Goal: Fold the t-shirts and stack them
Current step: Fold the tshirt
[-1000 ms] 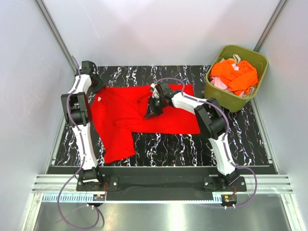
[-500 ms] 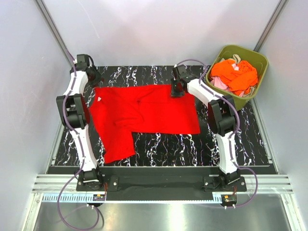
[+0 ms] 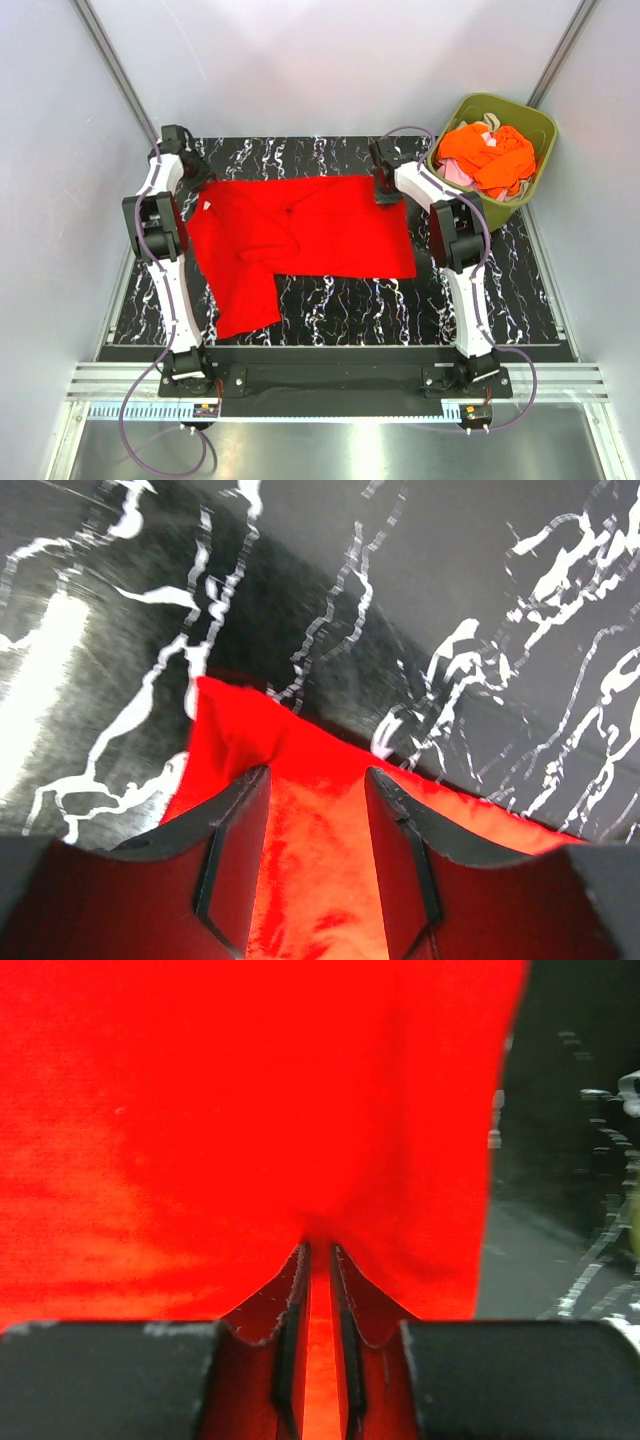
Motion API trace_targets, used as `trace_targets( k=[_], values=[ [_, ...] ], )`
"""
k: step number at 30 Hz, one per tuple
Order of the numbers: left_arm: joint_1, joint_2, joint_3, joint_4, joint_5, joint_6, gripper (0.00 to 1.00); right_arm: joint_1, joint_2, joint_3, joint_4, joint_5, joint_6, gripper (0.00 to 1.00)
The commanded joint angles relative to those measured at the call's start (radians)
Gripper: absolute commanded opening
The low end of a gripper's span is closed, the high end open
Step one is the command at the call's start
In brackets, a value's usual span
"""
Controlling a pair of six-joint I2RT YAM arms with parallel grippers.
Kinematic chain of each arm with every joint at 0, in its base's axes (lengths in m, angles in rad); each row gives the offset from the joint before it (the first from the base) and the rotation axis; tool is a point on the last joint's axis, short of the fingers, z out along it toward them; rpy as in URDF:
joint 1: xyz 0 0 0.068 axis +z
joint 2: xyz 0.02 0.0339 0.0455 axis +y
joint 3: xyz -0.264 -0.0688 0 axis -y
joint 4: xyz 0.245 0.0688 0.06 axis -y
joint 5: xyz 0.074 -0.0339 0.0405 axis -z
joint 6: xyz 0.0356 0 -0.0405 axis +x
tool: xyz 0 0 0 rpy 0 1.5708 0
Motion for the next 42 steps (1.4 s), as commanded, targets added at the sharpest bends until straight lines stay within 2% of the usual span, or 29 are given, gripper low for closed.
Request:
trace_targets(
  k=[1, 7, 15, 20, 22, 26, 27, 29, 30, 32, 33, 35, 36, 38, 40, 42],
  values=[
    [0.020, 0.044, 0.044, 0.009, 0.002, -0.012, 0.48, -0.019, 0.032, 0.028, -0.039, 0.123, -0.043, 0.19],
    [0.030, 0.100, 0.101, 0.007, 0.045, -0.012, 0.49, -0.028, 0.067, 0.064, -0.039, 0.173, -0.096, 0.18],
    [0.032, 0.153, 0.224, 0.018, 0.112, 0.011, 0.51, -0.028, 0.127, 0.196, -0.036, 0.220, -0.172, 0.24],
    [0.032, 0.050, 0.193, 0.027, 0.226, 0.016, 0.57, -0.028, 0.057, 0.223, -0.062, 0.179, -0.148, 0.28],
    [0.032, -0.032, 0.103, 0.027, 0.200, 0.020, 0.62, -0.027, -0.034, 0.203, -0.065, 0.127, -0.126, 0.31],
    [0.032, -0.313, -0.101, 0.001, 0.038, 0.020, 0.68, -0.021, -0.203, 0.101, -0.064, 0.026, -0.070, 0.37],
    [0.032, -0.359, -0.191, -0.017, 0.016, 0.016, 0.68, -0.021, -0.261, 0.082, -0.064, -0.025, -0.059, 0.37],
    [0.030, -0.498, -0.299, -0.031, -0.013, 0.008, 0.68, -0.019, -0.313, 0.010, -0.064, -0.053, -0.025, 0.39],
    [0.030, -0.546, -0.428, -0.034, -0.016, 0.000, 0.67, -0.016, -0.339, -0.018, -0.064, -0.066, -0.013, 0.40],
    [0.018, -0.661, -0.578, -0.030, -0.051, -0.038, 0.64, -0.018, -0.413, -0.105, -0.054, -0.100, 0.028, 0.41],
    [0.012, -0.765, -0.718, -0.028, -0.074, -0.050, 0.64, -0.018, -0.437, -0.136, -0.051, -0.116, 0.044, 0.41],
    [-0.002, -0.864, -0.859, -0.016, -0.093, -0.066, 0.66, -0.018, -0.509, -0.234, -0.033, -0.166, 0.090, 0.41],
    [0.000, -0.954, -0.975, -0.016, -0.093, -0.082, 0.66, -0.016, -0.564, -0.271, 0.005, -0.200, 0.101, 0.41],
    [-0.003, -1.034, -1.081, -0.014, -0.054, -0.136, 0.65, -0.011, -0.618, -0.385, 0.056, -0.249, 0.122, 0.42],
    [-0.006, -1.132, -1.215, -0.017, -0.018, -0.176, 0.57, -0.010, -0.678, -0.457, 0.105, -0.278, 0.139, 0.42],
    [-0.028, -1.192, -1.329, -0.020, -0.029, -0.237, 0.57, -0.008, -0.698, -0.474, 0.116, -0.303, 0.150, 0.42]
  ],
)
